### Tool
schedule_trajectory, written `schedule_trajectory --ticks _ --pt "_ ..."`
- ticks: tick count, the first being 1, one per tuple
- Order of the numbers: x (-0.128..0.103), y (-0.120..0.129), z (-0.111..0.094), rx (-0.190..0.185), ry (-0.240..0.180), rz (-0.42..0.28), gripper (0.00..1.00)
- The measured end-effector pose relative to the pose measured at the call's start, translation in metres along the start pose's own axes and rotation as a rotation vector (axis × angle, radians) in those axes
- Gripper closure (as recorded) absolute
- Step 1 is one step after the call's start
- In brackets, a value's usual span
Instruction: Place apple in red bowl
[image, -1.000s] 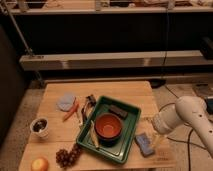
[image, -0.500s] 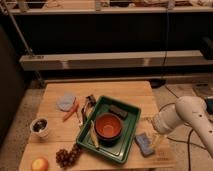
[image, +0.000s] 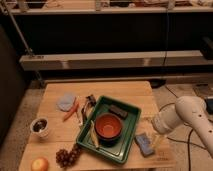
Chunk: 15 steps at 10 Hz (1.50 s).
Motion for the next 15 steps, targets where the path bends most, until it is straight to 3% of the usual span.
schedule_trajectory --ticks 8,15 --pt "0.099 -0.044 -0.032 -0.029 -0.097 -0.275 0.20" --pt "0.170 -0.084 -0.002 -0.005 -0.208 -0.484 0.20"
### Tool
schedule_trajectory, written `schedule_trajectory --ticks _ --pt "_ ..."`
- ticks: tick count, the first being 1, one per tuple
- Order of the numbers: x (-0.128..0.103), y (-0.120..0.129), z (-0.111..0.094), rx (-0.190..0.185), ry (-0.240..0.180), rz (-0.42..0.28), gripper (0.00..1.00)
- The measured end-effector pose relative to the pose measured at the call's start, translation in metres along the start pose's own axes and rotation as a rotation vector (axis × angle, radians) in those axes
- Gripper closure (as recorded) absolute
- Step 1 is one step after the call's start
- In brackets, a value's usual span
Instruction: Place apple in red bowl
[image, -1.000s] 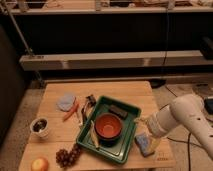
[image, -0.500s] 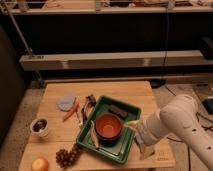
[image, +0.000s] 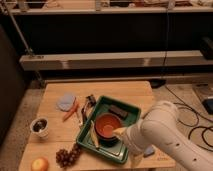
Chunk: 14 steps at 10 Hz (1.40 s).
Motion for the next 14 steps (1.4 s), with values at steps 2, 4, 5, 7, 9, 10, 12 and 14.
schedule_trajectory --ticks 2,4,5,7,9,10,12,14 --pt "0.023 -0.001 0.006 0.009 -0.026 -0.054 0.20" --pt "0.045 -0.003 0.013 0.019 -0.048 -0.103 0.20" --pt "0.059 -0.004 0.017 0.026 -0.062 -0.135 0.20" --pt "0.071 -0.006 0.022 0.034 -0.072 -0.164 0.20" --pt "0.071 -0.006 0.022 0.035 -0.072 -0.164 0.20" --pt "0.072 -0.006 0.022 0.035 -0.071 -0.165 0.20" --pt "0.071 -0.007 0.022 0.036 -0.072 -0.163 0.20" --pt "0.071 -0.004 0.019 0.034 -0.097 -0.189 0.20"
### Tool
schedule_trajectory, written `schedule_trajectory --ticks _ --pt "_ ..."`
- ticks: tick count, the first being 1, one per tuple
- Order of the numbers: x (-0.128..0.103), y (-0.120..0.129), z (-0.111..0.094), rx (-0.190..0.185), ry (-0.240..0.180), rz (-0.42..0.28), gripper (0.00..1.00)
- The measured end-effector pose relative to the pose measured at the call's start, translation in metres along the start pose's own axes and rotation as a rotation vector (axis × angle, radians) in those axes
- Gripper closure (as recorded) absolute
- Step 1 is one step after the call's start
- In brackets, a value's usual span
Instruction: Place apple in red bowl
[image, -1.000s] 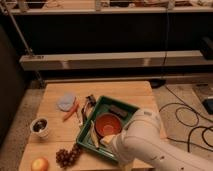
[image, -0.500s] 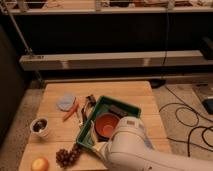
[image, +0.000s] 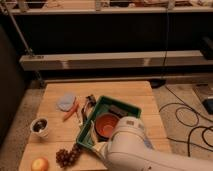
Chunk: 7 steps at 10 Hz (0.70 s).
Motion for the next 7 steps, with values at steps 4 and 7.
schedule_trajectory --ticks 4,7 --pt "-0.0003 0.0174 -0.0075 -0.017 -0.036 -0.086 0.20" --pt "0.0004 0.0179 -0.0075 -0.017 -0.036 -0.089 0.20"
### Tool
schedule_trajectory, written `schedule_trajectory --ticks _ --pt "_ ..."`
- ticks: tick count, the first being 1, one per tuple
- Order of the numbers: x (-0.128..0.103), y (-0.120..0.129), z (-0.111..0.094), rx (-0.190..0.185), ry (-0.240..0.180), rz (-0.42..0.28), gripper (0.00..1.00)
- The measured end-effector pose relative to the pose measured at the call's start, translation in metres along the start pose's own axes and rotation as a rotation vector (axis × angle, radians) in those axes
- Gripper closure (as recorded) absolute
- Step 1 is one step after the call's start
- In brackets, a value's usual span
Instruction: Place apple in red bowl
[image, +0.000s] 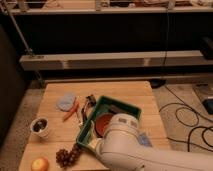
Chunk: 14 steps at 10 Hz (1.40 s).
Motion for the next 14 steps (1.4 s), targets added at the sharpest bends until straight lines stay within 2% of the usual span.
schedule_trajectory --ticks 6,8,12,14 --pt "0.000 0.000 0.000 0.000 0.000 0.000 0.20" --pt "-0.004 0.000 0.002 0.008 0.007 0.028 0.20" --pt "-0.038 0.018 0.010 -0.014 0.039 0.250 0.20" --pt "-0.055 0.033 0.017 -0.043 0.046 0.401 0.20"
